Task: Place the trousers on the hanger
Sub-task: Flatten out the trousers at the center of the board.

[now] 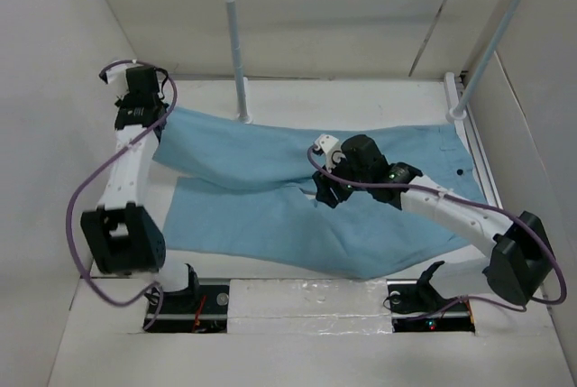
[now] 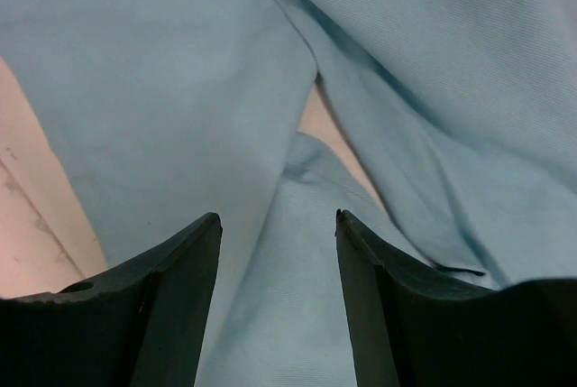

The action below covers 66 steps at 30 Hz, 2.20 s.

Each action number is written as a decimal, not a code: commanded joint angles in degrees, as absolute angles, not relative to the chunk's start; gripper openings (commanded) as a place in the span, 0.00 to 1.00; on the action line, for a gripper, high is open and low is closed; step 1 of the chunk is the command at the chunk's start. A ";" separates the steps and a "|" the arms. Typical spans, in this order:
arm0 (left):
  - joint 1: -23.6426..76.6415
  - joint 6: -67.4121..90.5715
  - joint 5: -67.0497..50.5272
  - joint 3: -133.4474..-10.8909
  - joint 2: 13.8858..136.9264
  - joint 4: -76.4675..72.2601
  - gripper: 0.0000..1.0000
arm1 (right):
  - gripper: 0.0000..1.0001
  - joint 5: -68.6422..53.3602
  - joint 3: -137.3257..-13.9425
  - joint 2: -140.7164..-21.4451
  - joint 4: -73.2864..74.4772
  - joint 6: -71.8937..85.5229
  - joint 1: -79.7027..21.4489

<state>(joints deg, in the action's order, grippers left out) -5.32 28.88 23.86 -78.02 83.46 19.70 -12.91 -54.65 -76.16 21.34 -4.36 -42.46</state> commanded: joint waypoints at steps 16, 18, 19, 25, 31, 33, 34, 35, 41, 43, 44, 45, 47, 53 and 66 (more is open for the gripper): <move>-8.17 26.81 16.45 -71.02 85.73 18.65 0.24 | 0.00 -16.17 -52.65 -71.36 19.34 -2.63 -50.44; -8.17 28.46 11.11 -62.71 77.31 17.23 0.00 | 0.00 -15.82 -52.21 -72.33 18.64 -3.07 -51.24; -8.17 28.82 8.99 -55.62 75.08 16.88 0.00 | 0.00 -15.99 -51.77 -72.33 18.02 -3.16 -51.24; -8.17 35.66 -6.39 -38.88 66.71 17.76 0.11 | 0.22 -15.99 -50.89 -75.14 17.14 -4.92 -49.40; -8.17 40.51 -14.33 -31.91 70.75 11.26 0.18 | 0.33 -16.35 -50.98 -75.41 16.70 -5.89 -47.73; -8.17 40.96 -12.67 -31.64 73.02 9.67 0.18 | 0.34 -16.52 -51.06 -74.89 17.14 -6.06 -47.72; -8.17 40.87 -12.13 -32.08 74.34 9.41 0.18 | 0.34 -16.52 -51.06 -74.53 17.14 -6.15 -47.20; -8.17 40.96 -11.52 -32.34 75.49 9.40 0.18 | 0.34 -16.35 -51.06 -74.36 17.57 -6.24 -46.68; -17.29 40.52 -6.60 -36.20 85.07 8.35 0.17 | 0.34 -15.30 -50.71 -70.24 20.21 -6.59 -42.64; -19.68 39.47 -5.54 -39.53 87.79 8.70 0.17 | 0.35 -15.29 -50.45 -68.74 21.09 -6.94 -40.97; -20.99 39.20 -4.84 -40.77 88.59 9.22 0.17 | 0.35 -15.38 -50.36 -68.03 21.96 -7.20 -40.09; -21.01 39.03 -3.88 -42.35 89.99 9.75 0.17 | 0.35 -15.38 -50.27 -66.90 22.41 -7.73 -38.34; -21.01 38.76 -3.86 -47.53 90.70 12.12 0.17 | 0.35 -16.16 -50.27 -65.49 24.16 -8.87 -35.27; -21.01 37.19 -1.08 -49.30 80.98 15.19 0.18 | 0.38 -19.15 -50.36 -64.51 25.14 -9.23 -33.84; -21.01 51.23 7.29 -37.44 67.59 32.60 0.43 | 0.40 -23.55 -44.57 -59.42 20.22 -8.35 -34.98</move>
